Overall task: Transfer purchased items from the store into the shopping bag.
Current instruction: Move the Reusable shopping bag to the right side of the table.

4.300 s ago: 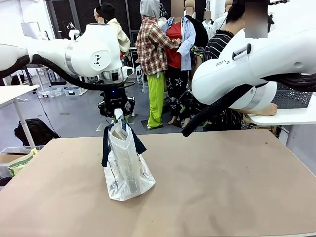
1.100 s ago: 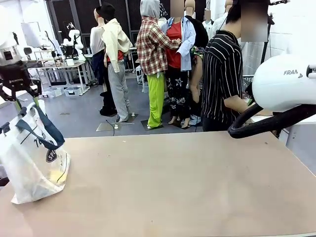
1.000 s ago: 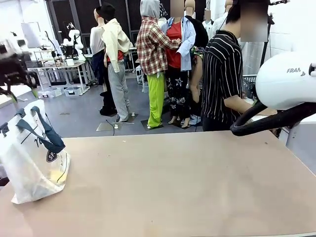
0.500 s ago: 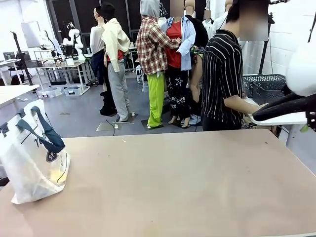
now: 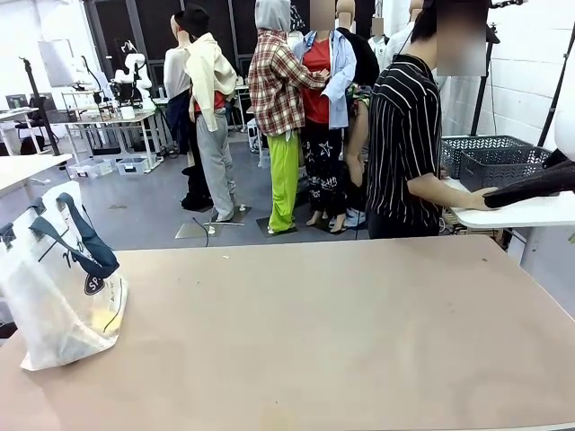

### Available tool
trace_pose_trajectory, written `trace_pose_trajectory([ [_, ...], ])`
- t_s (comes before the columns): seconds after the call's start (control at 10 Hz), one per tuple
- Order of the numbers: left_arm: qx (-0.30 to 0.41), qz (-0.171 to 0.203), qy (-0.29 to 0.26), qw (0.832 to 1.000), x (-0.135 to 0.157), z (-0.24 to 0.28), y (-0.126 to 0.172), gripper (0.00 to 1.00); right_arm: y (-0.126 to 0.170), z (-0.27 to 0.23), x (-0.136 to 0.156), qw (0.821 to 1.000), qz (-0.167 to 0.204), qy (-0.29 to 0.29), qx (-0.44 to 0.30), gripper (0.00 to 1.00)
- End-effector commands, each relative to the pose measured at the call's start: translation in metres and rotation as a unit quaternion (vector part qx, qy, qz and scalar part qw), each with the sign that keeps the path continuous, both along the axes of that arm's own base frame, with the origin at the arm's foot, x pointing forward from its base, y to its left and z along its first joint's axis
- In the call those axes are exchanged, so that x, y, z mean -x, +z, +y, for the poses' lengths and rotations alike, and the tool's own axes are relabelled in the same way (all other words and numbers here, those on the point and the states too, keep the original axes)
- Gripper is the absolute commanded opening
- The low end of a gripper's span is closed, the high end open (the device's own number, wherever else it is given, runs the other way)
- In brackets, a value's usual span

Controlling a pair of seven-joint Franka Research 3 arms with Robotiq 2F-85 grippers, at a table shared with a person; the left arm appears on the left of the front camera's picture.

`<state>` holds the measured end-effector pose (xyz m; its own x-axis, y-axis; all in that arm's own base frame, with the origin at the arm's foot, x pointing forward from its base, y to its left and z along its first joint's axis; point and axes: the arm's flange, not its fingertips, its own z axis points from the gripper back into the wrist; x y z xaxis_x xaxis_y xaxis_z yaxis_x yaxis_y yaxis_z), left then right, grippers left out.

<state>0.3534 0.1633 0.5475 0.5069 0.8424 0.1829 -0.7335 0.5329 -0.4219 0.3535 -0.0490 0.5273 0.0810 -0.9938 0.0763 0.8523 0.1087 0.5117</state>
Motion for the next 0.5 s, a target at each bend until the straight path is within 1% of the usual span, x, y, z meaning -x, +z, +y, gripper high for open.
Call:
trace_pose_trajectory([
  [0.0, -0.014, 0.005, -0.011, 1.0, -0.0049, -0.0025, 0.0125, 1.0, 0.0009, 0.005, 0.0005, 1.0, -0.001, 0.006, 0.006, 1.0],
  [0.4, -0.014, 0.005, -0.011, 1.0, -0.0049, -0.0025, 0.0125, 1.0, 0.0009, 0.005, 0.0005, 1.0, -0.001, 0.006, 0.006, 1.0],
])
